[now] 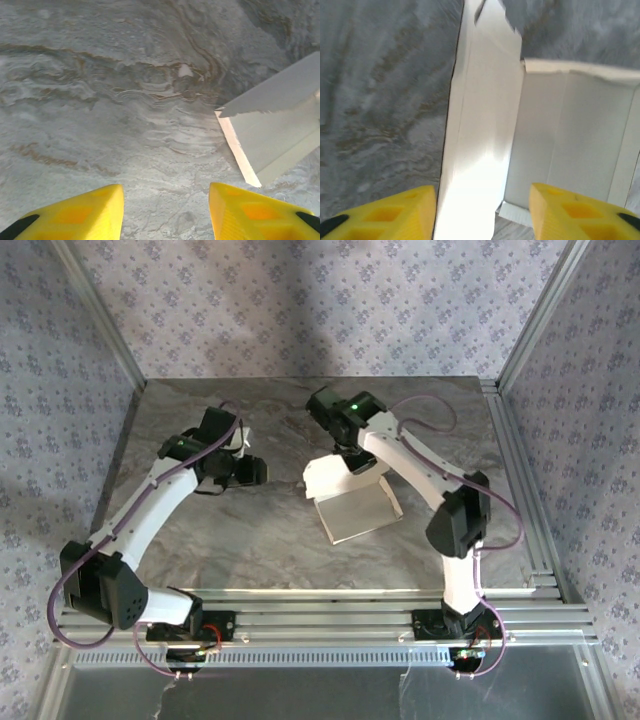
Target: Fold the paper box
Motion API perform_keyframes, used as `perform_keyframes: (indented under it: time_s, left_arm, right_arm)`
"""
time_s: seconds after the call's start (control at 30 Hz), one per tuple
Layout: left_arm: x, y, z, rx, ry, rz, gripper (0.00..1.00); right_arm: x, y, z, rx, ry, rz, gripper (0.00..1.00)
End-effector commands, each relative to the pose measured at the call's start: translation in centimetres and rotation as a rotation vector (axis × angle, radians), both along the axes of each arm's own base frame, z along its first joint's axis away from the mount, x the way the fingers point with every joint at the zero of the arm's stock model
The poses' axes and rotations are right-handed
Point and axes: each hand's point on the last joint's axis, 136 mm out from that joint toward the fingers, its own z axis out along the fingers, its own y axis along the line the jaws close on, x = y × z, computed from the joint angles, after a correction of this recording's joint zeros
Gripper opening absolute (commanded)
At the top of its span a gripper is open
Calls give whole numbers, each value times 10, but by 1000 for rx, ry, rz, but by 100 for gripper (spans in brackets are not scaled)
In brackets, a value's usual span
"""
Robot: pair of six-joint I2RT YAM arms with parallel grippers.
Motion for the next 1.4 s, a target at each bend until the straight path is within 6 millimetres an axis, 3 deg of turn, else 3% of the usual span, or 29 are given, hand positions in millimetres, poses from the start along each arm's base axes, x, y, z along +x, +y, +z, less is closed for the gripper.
perform_keyframes:
  time_s: [0.0, 0.13, 0.2, 0.27, 0.33, 0.47, 0.63, 0.8, 0.9, 1.13, 1.37]
  left_arm:
    - [10, -29, 23, -87, -113, -152, 49]
    - [6, -51, 29, -113, -141, -304, 51]
    - [1, -59, 27, -104, -143, -371, 51]
    - [1, -61, 21, -73, -145, -411, 53]
    - [6, -62, 12, -50, -142, -420, 54]
    - [18, -80, 4, -86, -126, -471, 55]
    - [25, -103, -5, -95, -104, -533, 56]
    - [23, -110, -19, -62, -85, -549, 56]
    - [23, -113, -25, -35, -82, -561, 56]
    - [29, -118, -31, -26, -70, -549, 53]
    - [31, -122, -35, -9, -63, -550, 46]
  right_arm:
    - [6, -33, 54, -188, -180, 182, 63]
    - [22, -37, 106, -366, -405, 613, 74]
    - [20, -28, 110, -357, -508, 923, 75]
    - [15, -45, 106, -332, -571, 1069, 72]
    - [11, -75, 93, -282, -574, 1159, 74]
    - [7, -106, 58, -161, -521, 1275, 76]
    - [14, -89, 9, -62, -461, 1444, 69]
    - [29, -114, -36, -87, -330, 1417, 68]
    - [40, -114, -43, -52, -320, 1435, 69]
    - [53, -81, -58, -5, -269, 1567, 62]
    - [66, -77, -65, -14, -249, 1582, 59]
